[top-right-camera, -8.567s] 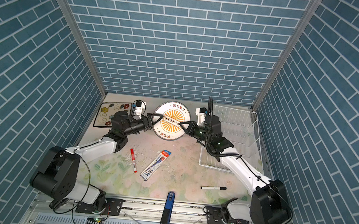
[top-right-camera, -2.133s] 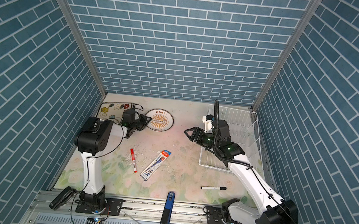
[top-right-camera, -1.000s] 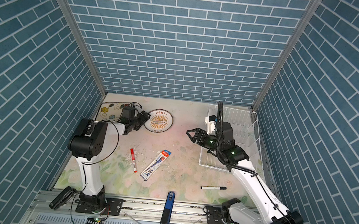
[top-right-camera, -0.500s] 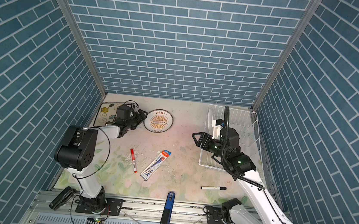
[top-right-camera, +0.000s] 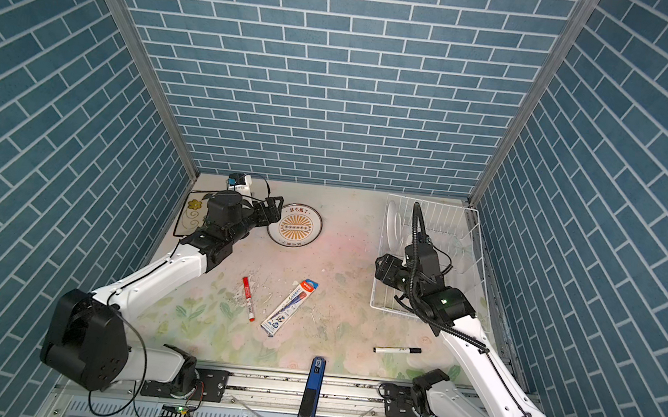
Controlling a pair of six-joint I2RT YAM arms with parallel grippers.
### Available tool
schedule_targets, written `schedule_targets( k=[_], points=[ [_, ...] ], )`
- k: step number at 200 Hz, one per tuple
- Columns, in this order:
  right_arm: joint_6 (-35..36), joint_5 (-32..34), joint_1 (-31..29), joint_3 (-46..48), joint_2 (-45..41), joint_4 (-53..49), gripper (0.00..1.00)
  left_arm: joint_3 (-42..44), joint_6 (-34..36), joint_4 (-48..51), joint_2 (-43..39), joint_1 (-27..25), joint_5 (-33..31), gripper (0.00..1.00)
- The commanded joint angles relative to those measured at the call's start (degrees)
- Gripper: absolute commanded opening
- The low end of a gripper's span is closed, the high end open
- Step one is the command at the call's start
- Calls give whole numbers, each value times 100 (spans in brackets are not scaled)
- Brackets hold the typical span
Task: Unload the plates from the dish rack
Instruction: 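Open the left gripper off the sunburst plate while the right gripper moves toward the rack, then lower the right gripper onto the green-rimmed white plate rim while the left gripper draws back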
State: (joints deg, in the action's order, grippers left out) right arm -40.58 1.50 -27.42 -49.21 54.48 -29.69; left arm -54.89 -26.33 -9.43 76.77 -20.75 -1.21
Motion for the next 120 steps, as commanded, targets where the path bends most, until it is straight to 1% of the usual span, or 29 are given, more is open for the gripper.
schedule_targets(
  k=[1,27,53,82,105,120],
  points=[
    [210,840,4,-520,297,-663,71,182,597,475,-207,-77,-496,92],
    [541,1263,-13,-1077,784,-1077,70,411,524,396,-338,-128,-295,93],
    [865,1374,-39,-1620,1319,-1333,69,847,412,-91,-208,-124,-54,95],
    [1072,1798,-126,-2190,1947,-1655,69,961,305,-98,-46,-126,150,95],
    [1200,1934,-170,-2551,2434,-1718,69,1033,233,-210,-31,-129,358,95],
    [1245,2139,-198,-2812,2754,-1793,70,1058,223,-232,-10,-124,533,95]
  ],
)
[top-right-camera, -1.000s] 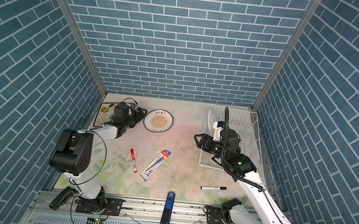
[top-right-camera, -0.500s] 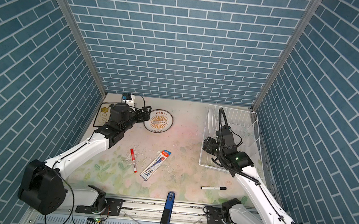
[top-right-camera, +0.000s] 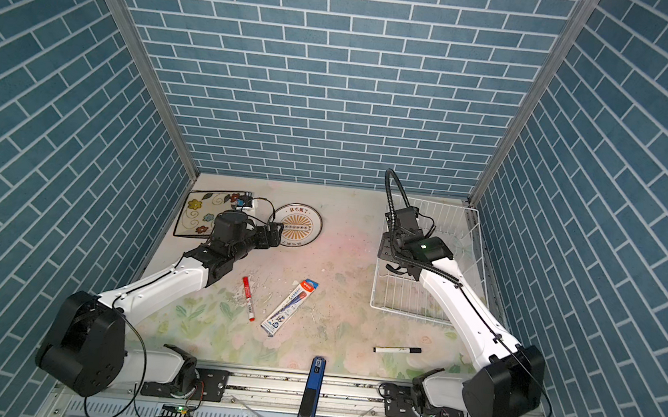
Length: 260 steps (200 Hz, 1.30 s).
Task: Unload the plates from the dish rack
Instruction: 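Lower the right gripper onto the green-rimmed white plate rim while the left gripper draws back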
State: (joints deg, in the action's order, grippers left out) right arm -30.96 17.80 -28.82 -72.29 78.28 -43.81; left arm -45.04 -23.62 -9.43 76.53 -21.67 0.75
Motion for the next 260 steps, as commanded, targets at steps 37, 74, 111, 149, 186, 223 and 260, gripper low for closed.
schedule_targets(
  k=[37,74,111,149,186,223,260],
  points=[
    [549,749,-106,-1138,1119,-502,70,322,-446,-502,148,-138,700,95],
    [749,951,-132,-1771,1743,-502,70,408,-494,-566,322,-197,751,95],
    [830,1183,-152,-2455,2416,-584,70,441,-501,-618,336,-197,818,95],
    [864,1481,-189,-3204,3082,-841,70,472,-558,-693,380,-198,843,95],
    [947,1929,-220,-3740,3595,-1057,70,487,-651,-801,461,-198,909,95],
    [1039,2281,-221,-4262,4061,-1357,69,480,-713,-879,501,-198,942,95],
    [1192,2688,-229,-4590,4424,-1485,66,399,-823,-885,667,-199,1070,95]
  ],
)
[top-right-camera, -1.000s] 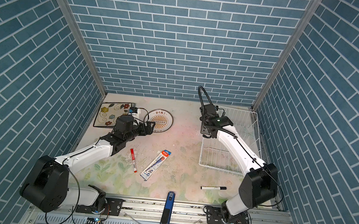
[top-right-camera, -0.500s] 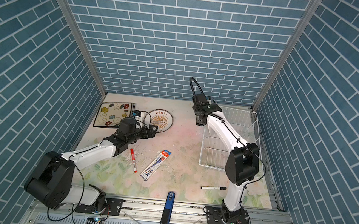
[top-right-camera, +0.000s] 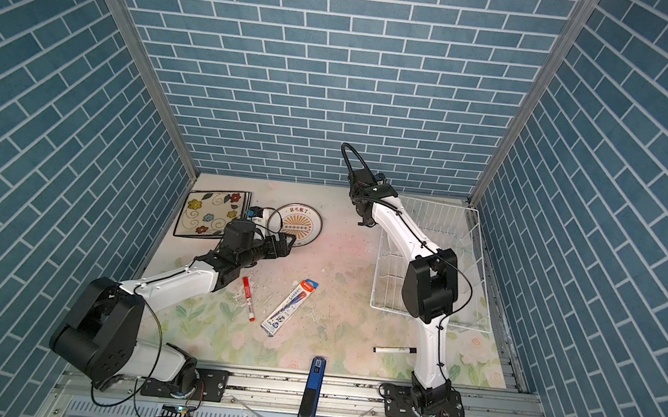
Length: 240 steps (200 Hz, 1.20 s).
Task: Unload the plates from the dish rack
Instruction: 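Lower the right gripper onto the green-rimmed white plate rim while the left gripper draws back, then close the right gripper on the rim of the green-rimmed white plate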
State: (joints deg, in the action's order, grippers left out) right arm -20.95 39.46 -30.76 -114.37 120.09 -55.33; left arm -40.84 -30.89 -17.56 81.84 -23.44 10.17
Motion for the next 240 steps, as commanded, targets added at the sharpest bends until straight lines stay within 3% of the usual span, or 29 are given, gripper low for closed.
schedule_targets(
  k=[1,126,240],
  points=[
    [194,529,-35,-393,251,-340,66,-20,-98,-72,137,-26,127,95],
    [612,808,-24,-631,704,-140,48,43,-154,-33,46,-29,149,95],
    [568,859,106,-466,780,-83,30,15,-162,82,33,-33,204,95]
  ],
)
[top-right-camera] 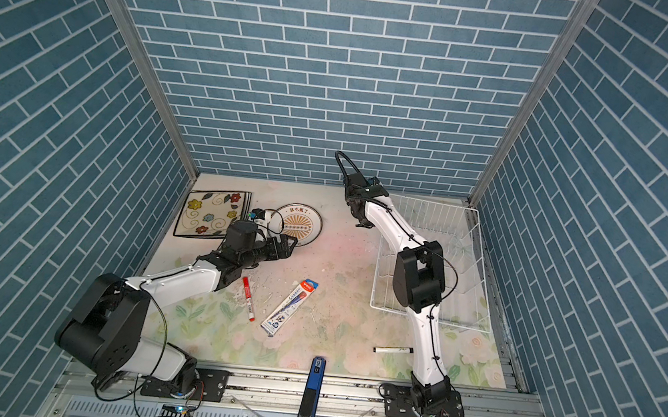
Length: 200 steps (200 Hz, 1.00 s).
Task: Unload the plates from the dish rack
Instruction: 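Close the right gripper on the rim of the green-rimmed white plate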
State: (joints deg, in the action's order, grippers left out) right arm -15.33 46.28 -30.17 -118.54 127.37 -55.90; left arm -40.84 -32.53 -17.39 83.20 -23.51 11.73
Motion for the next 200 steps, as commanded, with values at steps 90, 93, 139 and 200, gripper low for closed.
schedule_targets(
  k=[90,93,139,200],
  points=[
    [-117,78,187,307,-86,69,27,-12,-10,101,-76,-26,84,95],
    [-123,82,195,314,-81,70,27,-12,-15,98,-74,-26,78,95],
    [-197,56,227,531,-137,184,24,-21,-16,130,-84,-36,49,95],
    [-207,-10,243,580,-125,246,19,-12,-25,144,-85,-36,58,95]
  ],
)
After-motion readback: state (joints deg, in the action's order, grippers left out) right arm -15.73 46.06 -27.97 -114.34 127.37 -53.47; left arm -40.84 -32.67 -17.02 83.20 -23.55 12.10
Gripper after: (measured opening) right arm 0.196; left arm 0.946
